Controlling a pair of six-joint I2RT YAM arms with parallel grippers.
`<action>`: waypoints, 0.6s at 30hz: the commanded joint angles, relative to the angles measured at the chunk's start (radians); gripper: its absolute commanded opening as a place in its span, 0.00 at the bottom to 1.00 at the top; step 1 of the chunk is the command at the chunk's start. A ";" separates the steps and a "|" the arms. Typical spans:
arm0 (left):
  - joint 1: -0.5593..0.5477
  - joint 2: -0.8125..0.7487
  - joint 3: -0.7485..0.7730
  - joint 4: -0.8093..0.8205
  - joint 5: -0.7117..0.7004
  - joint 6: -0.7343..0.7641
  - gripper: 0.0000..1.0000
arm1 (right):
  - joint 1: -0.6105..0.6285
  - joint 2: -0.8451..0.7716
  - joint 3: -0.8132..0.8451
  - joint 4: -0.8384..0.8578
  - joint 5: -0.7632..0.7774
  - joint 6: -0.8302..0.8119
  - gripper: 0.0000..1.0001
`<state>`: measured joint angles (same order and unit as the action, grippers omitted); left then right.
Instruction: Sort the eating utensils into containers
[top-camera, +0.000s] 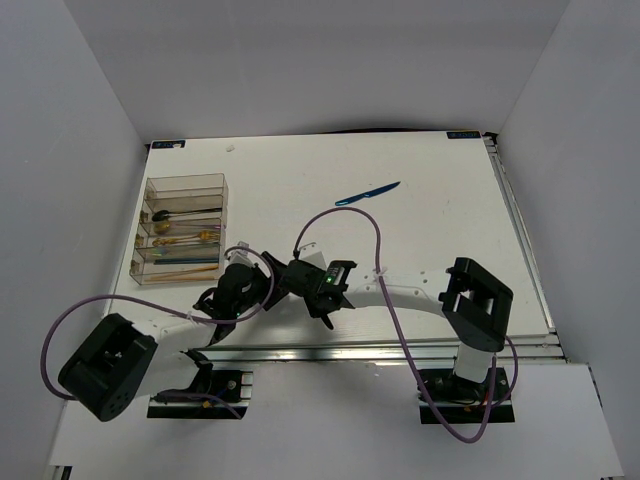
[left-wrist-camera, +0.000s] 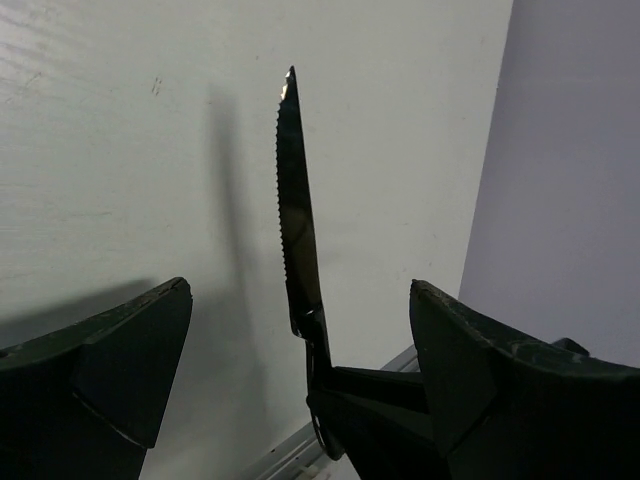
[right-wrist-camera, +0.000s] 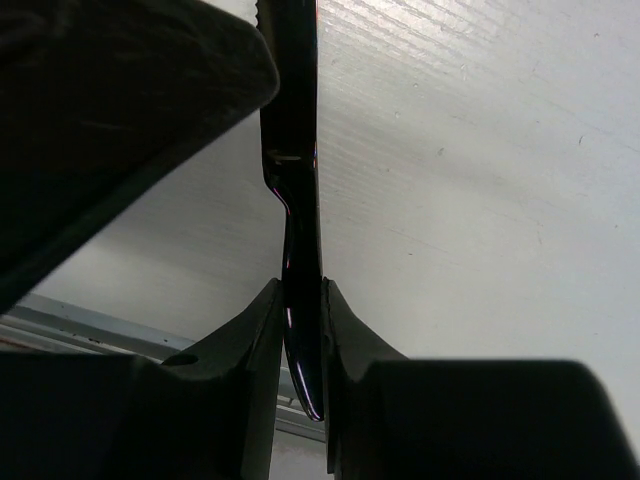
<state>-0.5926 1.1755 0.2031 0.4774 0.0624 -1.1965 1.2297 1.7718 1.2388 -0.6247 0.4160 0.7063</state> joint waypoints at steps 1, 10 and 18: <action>-0.027 0.019 0.022 0.024 -0.047 -0.020 0.98 | -0.002 -0.038 0.025 0.022 0.003 -0.018 0.00; -0.121 0.199 0.010 0.288 -0.119 -0.129 0.98 | -0.003 -0.063 0.016 0.068 -0.043 -0.025 0.00; -0.142 0.143 0.032 0.104 -0.237 -0.101 0.96 | -0.003 -0.075 -0.015 0.057 -0.022 0.001 0.00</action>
<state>-0.7246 1.4006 0.2123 0.6907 -0.0746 -1.3159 1.2285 1.7416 1.2381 -0.5835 0.3859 0.6949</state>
